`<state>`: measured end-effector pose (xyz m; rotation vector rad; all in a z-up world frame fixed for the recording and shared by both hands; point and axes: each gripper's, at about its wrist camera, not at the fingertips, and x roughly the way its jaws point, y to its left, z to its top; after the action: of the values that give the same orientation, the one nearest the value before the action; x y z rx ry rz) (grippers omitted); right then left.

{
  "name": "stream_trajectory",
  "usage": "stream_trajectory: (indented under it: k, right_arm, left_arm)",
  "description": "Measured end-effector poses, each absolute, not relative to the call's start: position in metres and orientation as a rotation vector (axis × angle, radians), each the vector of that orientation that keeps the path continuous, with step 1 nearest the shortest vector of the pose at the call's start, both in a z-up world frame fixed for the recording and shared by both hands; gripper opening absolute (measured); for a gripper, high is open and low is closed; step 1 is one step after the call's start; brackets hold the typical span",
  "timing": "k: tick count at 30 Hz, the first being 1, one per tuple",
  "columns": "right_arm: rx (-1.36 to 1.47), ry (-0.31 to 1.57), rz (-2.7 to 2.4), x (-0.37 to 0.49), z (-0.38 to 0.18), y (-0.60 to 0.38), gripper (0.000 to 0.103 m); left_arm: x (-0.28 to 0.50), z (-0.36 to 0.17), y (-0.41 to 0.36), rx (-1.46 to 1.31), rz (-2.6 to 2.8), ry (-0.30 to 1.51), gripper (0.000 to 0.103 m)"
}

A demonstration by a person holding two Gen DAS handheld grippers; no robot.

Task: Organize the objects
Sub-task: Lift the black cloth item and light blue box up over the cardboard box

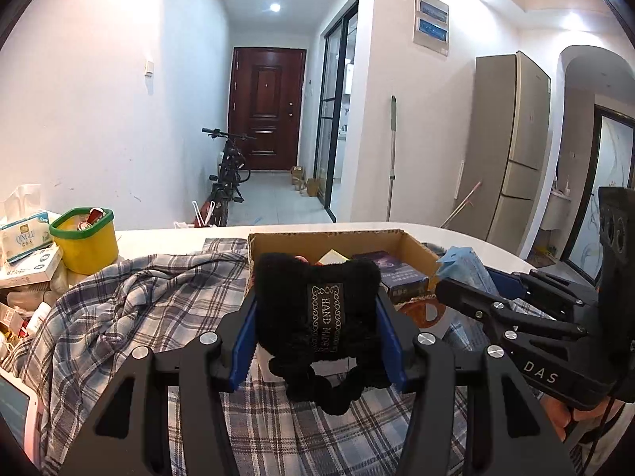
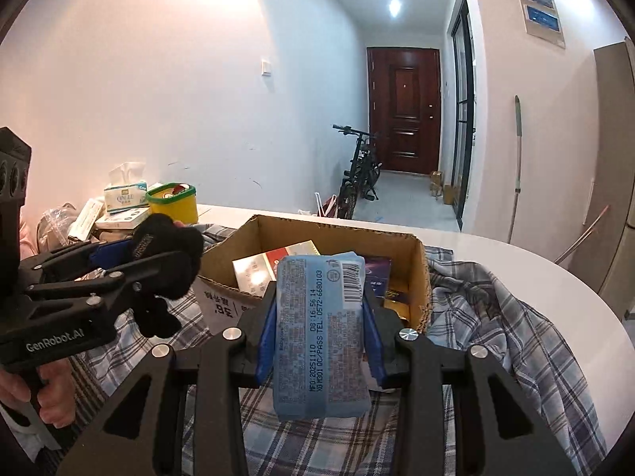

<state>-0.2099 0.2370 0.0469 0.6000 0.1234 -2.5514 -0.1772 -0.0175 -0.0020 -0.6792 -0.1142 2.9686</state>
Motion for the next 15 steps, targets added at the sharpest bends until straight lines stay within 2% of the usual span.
stream_trajectory:
  k: [15]
  right_arm:
    - [0.623,0.082,-2.564,-0.2105,0.0450,0.2463,0.037]
  left_arm:
    - [-0.1753,-0.0020,-0.0130,-0.671,2.958,-0.098,0.056]
